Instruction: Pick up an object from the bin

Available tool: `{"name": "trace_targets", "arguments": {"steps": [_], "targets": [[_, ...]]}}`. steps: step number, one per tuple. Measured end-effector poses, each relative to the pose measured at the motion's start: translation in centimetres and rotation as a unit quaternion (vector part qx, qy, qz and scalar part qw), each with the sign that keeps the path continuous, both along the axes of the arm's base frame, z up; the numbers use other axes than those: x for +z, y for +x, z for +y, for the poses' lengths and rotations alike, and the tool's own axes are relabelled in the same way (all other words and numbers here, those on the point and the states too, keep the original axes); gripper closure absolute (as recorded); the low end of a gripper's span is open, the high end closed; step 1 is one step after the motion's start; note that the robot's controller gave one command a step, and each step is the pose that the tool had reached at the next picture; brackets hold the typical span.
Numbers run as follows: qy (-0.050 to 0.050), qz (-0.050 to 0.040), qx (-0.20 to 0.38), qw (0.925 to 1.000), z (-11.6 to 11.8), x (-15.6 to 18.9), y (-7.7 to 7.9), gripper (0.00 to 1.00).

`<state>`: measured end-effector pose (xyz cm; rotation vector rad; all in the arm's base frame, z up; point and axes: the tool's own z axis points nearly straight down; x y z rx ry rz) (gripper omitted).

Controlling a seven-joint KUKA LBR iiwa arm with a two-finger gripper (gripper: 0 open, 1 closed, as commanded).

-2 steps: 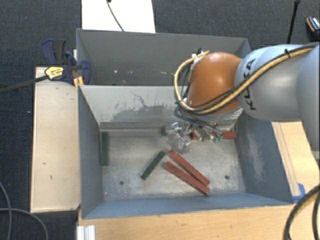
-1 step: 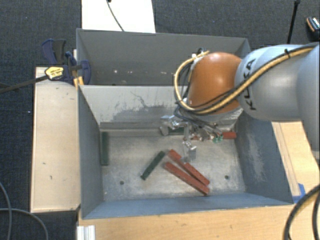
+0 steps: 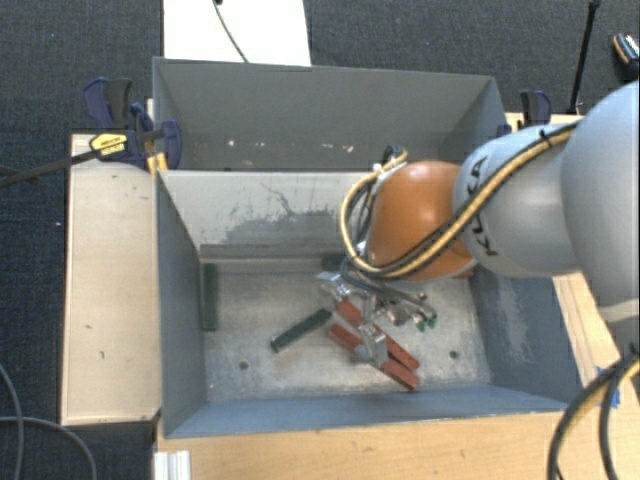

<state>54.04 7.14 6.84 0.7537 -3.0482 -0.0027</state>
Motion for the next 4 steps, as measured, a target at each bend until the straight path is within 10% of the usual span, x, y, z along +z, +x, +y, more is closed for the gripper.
{"name": "trace_targets", "arguments": {"steps": [1,2,3,4], "targets": [[0.000,-0.0039,0.012,0.9999,-2.9,0.3,2.3,0.00],[0.001,-0.0015,0.002,1.0000,3.1,0.3,0.6,0.00],[0.000,-0.0016,0.000,1.0000,2.8,0.2,0.6,1.00],[0.000,-0.0066,0.002,1.0000,2.3,14.7,0.7,1.00]]}}
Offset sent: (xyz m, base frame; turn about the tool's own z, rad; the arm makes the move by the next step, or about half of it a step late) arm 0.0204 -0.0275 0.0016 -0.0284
